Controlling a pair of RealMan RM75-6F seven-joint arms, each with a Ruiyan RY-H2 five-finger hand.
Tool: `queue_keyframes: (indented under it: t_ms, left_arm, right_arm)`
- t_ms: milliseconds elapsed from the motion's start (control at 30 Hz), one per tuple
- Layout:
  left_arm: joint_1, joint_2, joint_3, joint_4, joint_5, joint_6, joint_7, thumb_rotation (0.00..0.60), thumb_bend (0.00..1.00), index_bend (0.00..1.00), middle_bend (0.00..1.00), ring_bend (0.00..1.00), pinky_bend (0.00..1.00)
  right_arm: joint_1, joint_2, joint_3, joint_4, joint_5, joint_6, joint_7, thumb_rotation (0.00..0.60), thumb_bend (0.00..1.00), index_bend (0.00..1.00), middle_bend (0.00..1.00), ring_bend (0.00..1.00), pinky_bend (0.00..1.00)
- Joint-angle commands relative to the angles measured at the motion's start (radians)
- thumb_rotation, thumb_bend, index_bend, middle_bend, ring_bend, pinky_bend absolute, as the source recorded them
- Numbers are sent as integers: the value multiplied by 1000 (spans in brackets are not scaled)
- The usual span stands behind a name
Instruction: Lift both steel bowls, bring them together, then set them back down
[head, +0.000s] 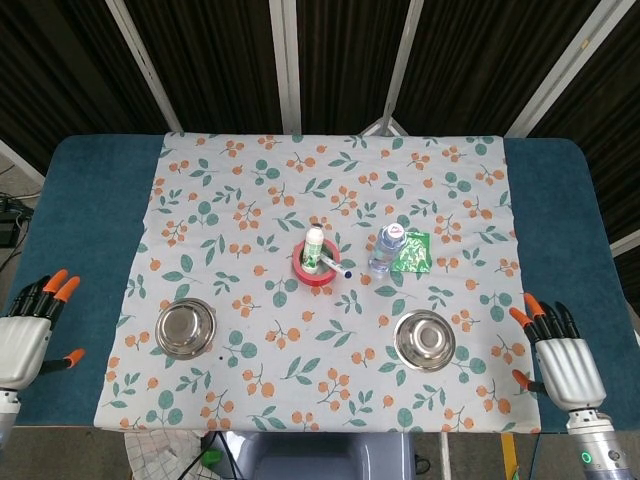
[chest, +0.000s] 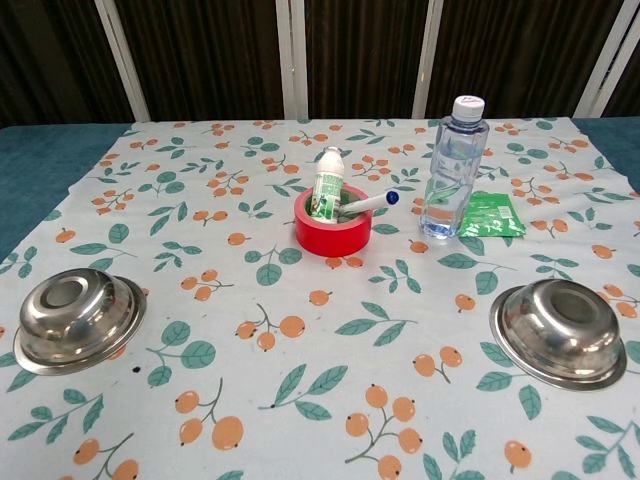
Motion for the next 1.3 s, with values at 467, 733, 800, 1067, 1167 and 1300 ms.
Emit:
queue_keyframes:
  t_ms: [467,733,800,1067,1167,1300]
  left_arm:
    - [-144,-96,1,36,-61,-261,62,600,0,56,0,0,98]
    - [-198,-150,-13,2,-94,-321,177,600,0,56,0,0,101]
    - [-213,-163,-16,-4,-108,-339,209,600,0,56,0,0,109]
    - [-266,-221,-30,-16,-193,-414,314,600,0,56,6,0,157]
    - [-285,-237,-32,-22,-215,-434,339,600,0,56,17,0,157]
    - [-303,-255,-32,-30,-237,-447,376,600,0,56,36,3,157]
  right_arm:
    - [4,-23,20,22,21,6,-19,600,165,198,41,95,44]
    - [-6,-60,47,62,3,80,19,600,166,198,42,95,43]
    - [-8,-65,50,71,1,89,30,600,165,198,41,95,44]
    - [-10,-62,54,78,7,92,51,600,166,198,41,95,44]
    - [-11,-60,57,77,10,94,53,600,165,198,41,95,44]
    - [-11,-57,57,74,12,94,56,600,166,198,42,95,44]
